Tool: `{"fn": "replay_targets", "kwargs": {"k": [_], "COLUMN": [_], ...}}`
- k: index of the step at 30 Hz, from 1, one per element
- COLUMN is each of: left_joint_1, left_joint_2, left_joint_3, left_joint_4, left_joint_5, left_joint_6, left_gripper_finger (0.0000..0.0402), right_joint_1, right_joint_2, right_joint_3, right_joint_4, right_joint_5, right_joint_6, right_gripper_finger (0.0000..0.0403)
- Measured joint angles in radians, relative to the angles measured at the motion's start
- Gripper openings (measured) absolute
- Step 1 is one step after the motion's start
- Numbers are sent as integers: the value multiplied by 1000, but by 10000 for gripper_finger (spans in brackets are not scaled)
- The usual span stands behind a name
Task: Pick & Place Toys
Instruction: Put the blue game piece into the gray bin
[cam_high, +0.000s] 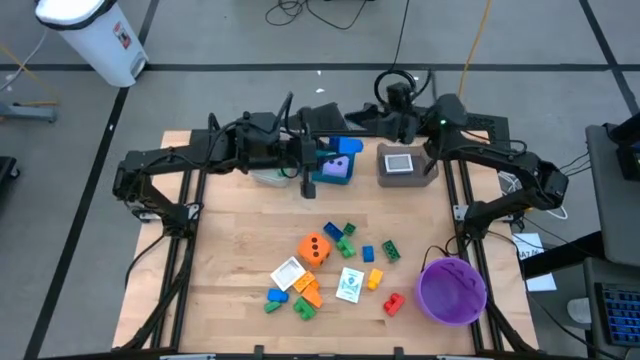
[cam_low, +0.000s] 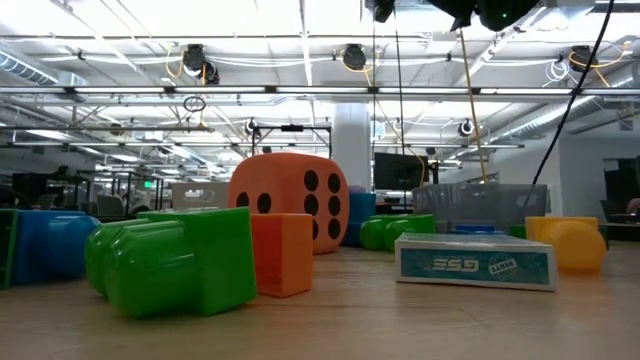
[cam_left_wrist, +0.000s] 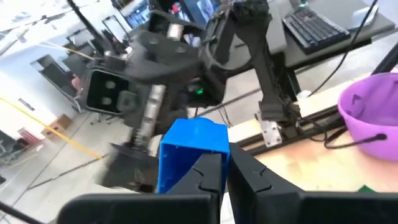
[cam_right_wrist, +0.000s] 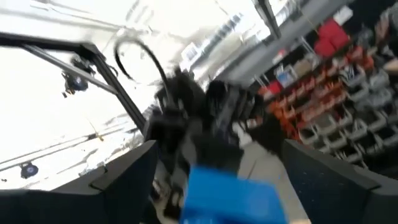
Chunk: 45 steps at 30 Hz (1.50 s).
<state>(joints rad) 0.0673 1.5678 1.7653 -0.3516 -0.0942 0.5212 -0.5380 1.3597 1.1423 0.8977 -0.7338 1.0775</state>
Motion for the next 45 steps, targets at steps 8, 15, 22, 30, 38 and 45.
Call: {"fn": "replay_targets", "kwargs": {"k": [8, 15, 22, 30, 38, 45], "left_joint_1": [4, 47, 161, 346, 436, 515], "left_joint_2": [-10, -46, -96, -114, -113, -114], "left_joint_3": [41, 184, 238, 208, -7, -245], "left_joint_4": [-54, -315, -537, -774, -723, -545], "left_joint_5": [-70, -190, -203, -15, 44, 150], "left_joint_6": [45, 68, -29, -186, -229, -350], "left_gripper_finger": [11, 5, 6, 10, 12, 13], "right_joint_1": [-61, -76, -76, -76, -67, -17], "right_joint_2": [-3, -7, -7, -7, -7, -7], "right_joint_3": [0, 0, 0, 0, 0, 0], "right_joint_4": [104, 94, 51, -34, -102, -110], "right_joint_5": [-3, -2, 0, 2, 4, 2], "right_joint_6": [36, 3, -24, -32, -69, -79], "right_gripper_finger": [354, 348, 348, 348, 348, 348]}}
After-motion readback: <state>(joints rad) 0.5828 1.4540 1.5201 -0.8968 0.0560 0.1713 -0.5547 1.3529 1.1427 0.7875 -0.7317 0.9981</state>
